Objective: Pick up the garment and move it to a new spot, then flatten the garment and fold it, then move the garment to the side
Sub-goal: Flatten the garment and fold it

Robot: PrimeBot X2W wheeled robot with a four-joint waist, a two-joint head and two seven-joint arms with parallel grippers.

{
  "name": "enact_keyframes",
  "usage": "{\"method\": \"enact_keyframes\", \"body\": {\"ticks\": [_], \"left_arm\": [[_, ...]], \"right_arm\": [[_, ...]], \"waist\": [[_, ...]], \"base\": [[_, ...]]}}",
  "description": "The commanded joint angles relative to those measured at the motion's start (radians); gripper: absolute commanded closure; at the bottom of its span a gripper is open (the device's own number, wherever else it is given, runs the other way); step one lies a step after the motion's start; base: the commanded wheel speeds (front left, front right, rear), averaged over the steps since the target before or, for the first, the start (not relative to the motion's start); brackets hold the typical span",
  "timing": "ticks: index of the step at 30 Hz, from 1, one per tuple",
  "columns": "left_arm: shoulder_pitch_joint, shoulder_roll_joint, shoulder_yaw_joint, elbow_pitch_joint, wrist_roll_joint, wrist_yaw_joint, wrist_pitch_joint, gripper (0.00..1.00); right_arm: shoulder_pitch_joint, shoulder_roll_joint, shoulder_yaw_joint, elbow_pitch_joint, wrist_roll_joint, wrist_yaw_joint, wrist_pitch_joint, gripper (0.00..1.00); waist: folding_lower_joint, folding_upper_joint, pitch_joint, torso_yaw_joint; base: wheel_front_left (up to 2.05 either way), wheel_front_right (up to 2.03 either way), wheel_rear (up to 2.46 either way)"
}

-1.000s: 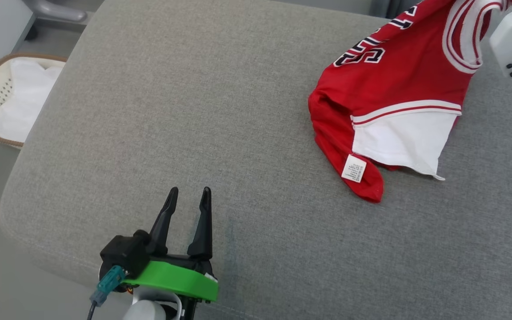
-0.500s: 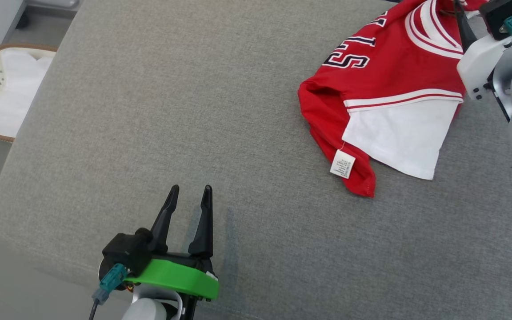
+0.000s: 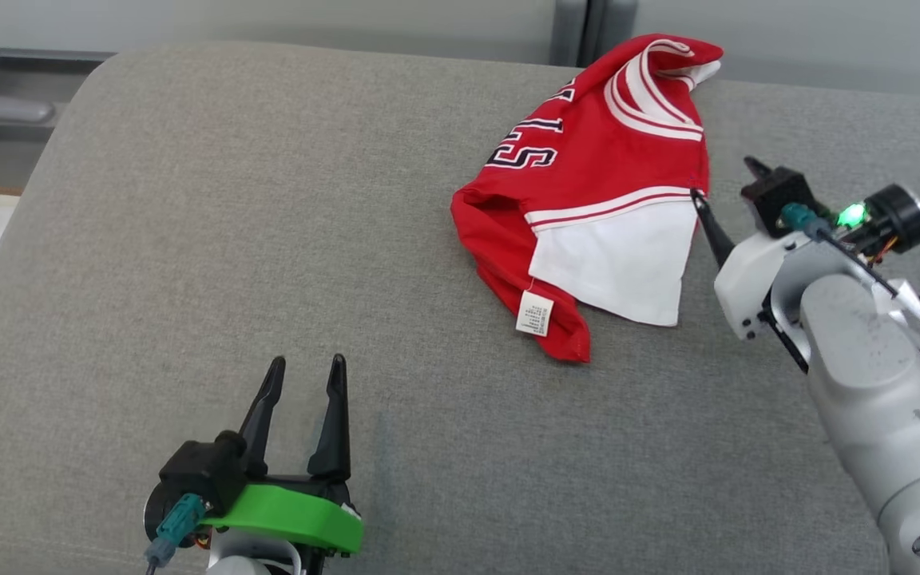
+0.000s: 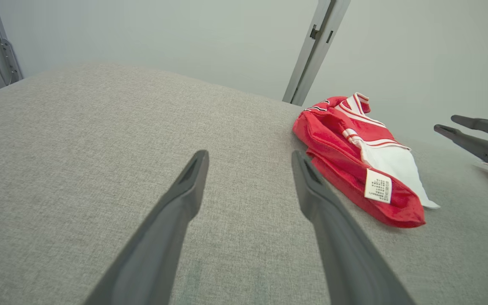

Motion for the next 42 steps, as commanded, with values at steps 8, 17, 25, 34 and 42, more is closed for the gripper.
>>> {"method": "enact_keyframes", "body": {"ticks": [8, 17, 25, 34, 42], "left_arm": [[0.010, 0.003, 0.027, -0.011, 0.021, -0.013, 0.000, 0.00], [-0.020, 0.002, 0.016, -0.007, 0.010, -0.014, 0.000, 0.00], [-0.026, 0.002, 0.017, -0.007, 0.000, -0.002, 0.000, 0.00], [-0.008, 0.003, 0.030, -0.007, 0.002, 0.001, 0.000, 0.00], [0.014, 0.003, 0.044, -0.002, 0.017, -0.004, 0.000, 0.00]], "right_arm": [[0.123, 0.038, 0.092, 0.041, 0.107, -0.002, 0.007, 0.00], [0.102, 0.058, 0.150, 0.072, 0.150, -0.002, 0.050, 0.00], [0.108, 0.095, 0.219, 0.124, 0.170, 0.002, 0.110, 0.78], [0.107, 0.096, 0.188, 0.086, 0.194, -0.001, 0.083, 1.00], [0.170, 0.060, 0.076, -0.066, 0.238, -0.001, 0.053, 1.00]], "waist": [[0.0000, 0.0000, -0.011, -0.059], [0.0000, 0.0000, 0.037, -0.032], [0.0000, 0.0000, 0.045, -0.012], [0.0000, 0.0000, 0.009, -0.044], [0.0000, 0.0000, -0.037, -0.107]], "base": [[0.00, 0.00, 0.00], [0.00, 0.00, 0.00], [0.00, 0.00, 0.00], [0.00, 0.00, 0.00], [0.00, 0.00, 0.00]]}}
